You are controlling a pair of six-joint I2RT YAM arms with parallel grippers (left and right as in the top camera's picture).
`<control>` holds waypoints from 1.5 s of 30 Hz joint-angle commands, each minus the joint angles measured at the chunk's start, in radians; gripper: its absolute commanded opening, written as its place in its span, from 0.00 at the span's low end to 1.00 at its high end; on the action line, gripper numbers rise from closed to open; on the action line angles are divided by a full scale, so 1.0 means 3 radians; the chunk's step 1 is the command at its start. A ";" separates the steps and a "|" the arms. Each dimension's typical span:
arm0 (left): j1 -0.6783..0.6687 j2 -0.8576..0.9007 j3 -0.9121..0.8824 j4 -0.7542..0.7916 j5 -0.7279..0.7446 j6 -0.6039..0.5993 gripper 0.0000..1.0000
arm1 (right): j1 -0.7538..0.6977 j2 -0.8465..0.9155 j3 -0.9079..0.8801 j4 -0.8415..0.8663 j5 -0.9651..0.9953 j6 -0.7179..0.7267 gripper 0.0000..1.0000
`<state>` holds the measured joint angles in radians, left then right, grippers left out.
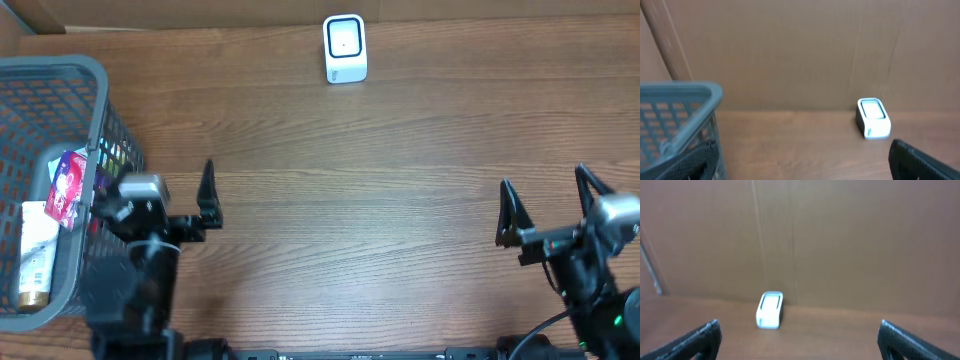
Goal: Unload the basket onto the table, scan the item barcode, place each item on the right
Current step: 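Reach the left gripper into the basket and grasp the red-purple snack pack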
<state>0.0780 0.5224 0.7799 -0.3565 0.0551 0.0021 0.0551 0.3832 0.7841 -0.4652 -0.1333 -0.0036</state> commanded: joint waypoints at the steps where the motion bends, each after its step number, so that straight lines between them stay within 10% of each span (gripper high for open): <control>1: -0.0019 0.0525 0.0833 -0.0469 -0.0008 0.0095 1.00 | 0.0022 0.0429 0.0587 -0.0340 -0.0090 -0.0017 1.00; 11: -0.0019 0.2267 0.3304 -0.3005 0.0139 0.0083 1.00 | 0.0020 0.1539 0.1596 -0.1392 -0.0086 0.0000 1.00; 23: 0.0131 0.2724 0.3674 -0.3154 -0.0061 -0.0275 1.00 | 0.0020 0.1891 0.1595 -0.1475 -0.0411 -0.0004 1.00; 33: 0.1161 0.2776 0.4153 -0.3716 -0.0806 -0.1328 1.00 | 0.0020 0.2028 0.1595 -0.1630 -0.0409 -0.0006 1.00; 45: 0.2036 0.3193 0.3517 -0.3436 -0.0577 -0.1386 1.00 | 0.0022 0.2232 0.1595 -0.1797 -0.0409 -0.0017 1.00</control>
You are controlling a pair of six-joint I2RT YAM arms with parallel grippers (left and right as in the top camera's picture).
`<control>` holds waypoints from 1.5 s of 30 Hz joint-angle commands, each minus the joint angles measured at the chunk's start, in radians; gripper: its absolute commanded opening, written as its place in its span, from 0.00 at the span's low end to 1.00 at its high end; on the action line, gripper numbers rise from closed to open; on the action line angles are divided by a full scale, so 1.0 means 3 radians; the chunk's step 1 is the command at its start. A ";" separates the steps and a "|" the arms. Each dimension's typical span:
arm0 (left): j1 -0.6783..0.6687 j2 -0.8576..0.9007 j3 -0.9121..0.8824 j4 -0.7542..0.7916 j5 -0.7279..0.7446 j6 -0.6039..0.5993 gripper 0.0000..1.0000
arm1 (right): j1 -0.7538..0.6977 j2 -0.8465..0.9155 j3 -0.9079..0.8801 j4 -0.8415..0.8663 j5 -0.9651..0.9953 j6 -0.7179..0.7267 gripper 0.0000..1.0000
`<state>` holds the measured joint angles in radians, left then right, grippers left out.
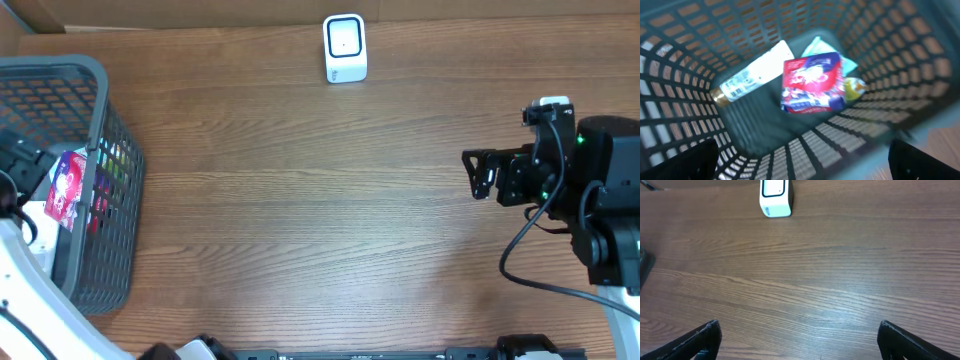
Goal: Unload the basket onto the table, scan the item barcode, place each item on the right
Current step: 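Reach the left gripper into the basket and grasp the red-purple snack pack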
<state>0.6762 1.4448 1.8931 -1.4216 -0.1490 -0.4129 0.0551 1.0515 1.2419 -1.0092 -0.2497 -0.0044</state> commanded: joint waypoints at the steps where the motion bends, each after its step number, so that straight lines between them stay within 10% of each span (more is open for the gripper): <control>1: 0.0042 0.0170 -0.0266 0.0189 0.0127 0.0041 1.00 | 0.0020 0.0013 0.0069 0.0017 -0.0023 -0.0014 1.00; 26: -0.0023 0.1906 -0.0488 0.0816 0.0562 0.0385 0.88 | 0.0022 0.0019 0.0069 -0.0038 -0.0022 -0.0013 1.00; 29: -0.0057 0.2010 -0.0488 0.0829 0.0559 0.0407 0.67 | 0.0020 0.0019 0.0069 -0.0038 -0.0022 -0.0013 1.00; 33: -0.0094 0.2021 -0.0482 0.0824 0.0558 0.0407 0.04 | 0.0022 0.0019 0.0069 -0.0038 -0.0022 -0.0013 1.00; 45: -0.0097 0.1472 0.0453 0.0130 0.0373 0.0406 0.04 | 0.0020 0.0019 0.0069 -0.0037 -0.0020 -0.0013 1.00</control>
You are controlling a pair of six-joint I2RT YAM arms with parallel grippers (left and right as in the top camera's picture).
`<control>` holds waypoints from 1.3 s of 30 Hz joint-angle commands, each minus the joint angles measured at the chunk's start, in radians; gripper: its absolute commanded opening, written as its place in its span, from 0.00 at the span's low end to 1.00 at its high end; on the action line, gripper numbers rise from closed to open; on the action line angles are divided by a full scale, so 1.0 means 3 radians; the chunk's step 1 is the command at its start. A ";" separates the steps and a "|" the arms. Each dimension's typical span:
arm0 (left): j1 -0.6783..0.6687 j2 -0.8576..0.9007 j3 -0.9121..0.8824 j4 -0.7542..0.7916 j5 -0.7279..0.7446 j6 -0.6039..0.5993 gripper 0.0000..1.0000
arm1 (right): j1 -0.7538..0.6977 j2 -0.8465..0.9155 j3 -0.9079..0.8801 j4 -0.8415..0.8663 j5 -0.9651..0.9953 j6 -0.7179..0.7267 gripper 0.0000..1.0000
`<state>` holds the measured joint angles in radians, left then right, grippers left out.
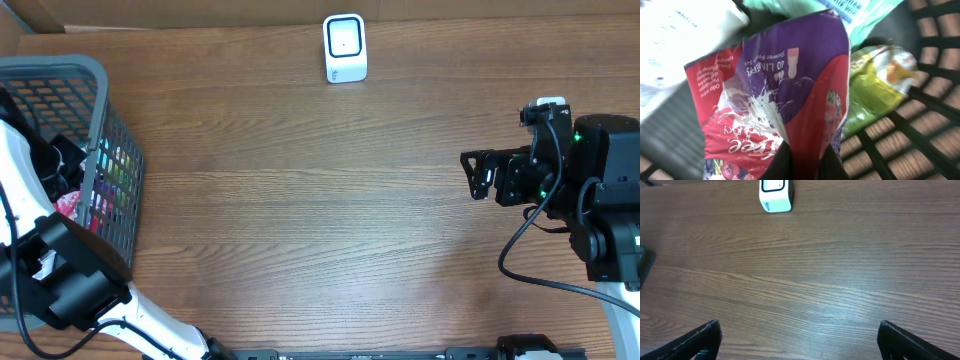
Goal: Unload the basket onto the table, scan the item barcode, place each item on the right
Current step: 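Reach the left gripper into the basket and grasp the red-purple snack pack, then place the red-purple snack pack on the table center with left gripper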
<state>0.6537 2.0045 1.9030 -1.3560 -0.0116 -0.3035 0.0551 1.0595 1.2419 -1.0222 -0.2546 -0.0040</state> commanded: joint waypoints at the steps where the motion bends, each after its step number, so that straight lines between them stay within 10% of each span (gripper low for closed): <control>1: -0.0022 -0.0476 0.0552 -0.0156 -0.0098 0.0039 0.04 | 0.0020 -0.0008 0.0069 0.0006 -0.0005 -0.0014 1.00; 17: -0.0881 -0.1759 0.1124 -0.0623 0.0003 0.0041 0.04 | 0.0022 -0.0008 0.0069 0.0004 -0.0005 -0.0014 1.00; 39: -0.3557 -0.0699 -0.0846 0.0425 -0.0484 -0.0238 0.04 | 0.0020 -0.0008 0.0069 -0.0098 -0.0005 -0.0014 1.00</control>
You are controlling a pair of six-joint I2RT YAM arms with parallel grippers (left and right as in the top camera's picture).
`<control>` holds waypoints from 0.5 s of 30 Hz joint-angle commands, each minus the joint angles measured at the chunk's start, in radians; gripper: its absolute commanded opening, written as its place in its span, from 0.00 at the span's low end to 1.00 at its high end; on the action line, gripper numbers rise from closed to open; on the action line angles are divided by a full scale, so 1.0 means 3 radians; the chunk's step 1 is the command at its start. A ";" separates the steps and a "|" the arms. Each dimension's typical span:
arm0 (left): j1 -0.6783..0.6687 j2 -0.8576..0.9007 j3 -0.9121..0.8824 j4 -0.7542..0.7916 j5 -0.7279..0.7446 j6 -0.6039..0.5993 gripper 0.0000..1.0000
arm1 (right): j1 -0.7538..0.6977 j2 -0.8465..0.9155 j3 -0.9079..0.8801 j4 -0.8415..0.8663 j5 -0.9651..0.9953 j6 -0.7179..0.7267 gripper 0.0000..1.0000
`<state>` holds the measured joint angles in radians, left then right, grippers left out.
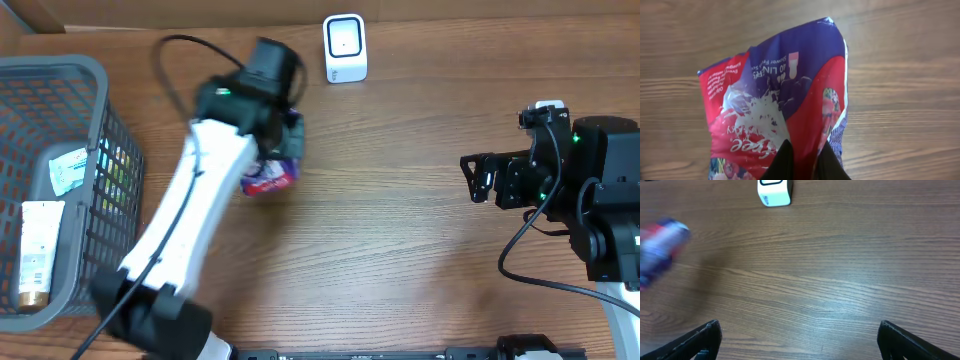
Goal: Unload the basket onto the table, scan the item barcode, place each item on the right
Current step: 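Place the red-purple snack pack on the table center with left gripper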
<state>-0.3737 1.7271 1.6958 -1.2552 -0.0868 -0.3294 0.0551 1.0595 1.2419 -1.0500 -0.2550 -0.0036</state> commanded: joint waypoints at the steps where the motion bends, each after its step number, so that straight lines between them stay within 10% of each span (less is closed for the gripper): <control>1: -0.0164 0.0323 -0.0178 0.0111 -0.0275 -0.0183 0.04 | 0.0020 -0.0008 0.0069 -0.0005 -0.0003 -0.0015 1.00; 7: -0.0252 0.0788 -0.0191 0.0189 -0.0322 -0.0200 0.06 | 0.0020 -0.0008 0.0069 -0.0003 -0.0001 -0.0015 1.00; 15: -0.0239 0.0810 0.0041 0.0061 -0.0323 -0.0196 0.63 | 0.0020 -0.0005 0.0069 0.0003 0.0011 -0.0017 1.00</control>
<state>-0.4454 1.9881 1.6451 -1.2167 -0.1627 -0.3832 0.0551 1.0595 1.2419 -1.0512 -0.2550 -0.0036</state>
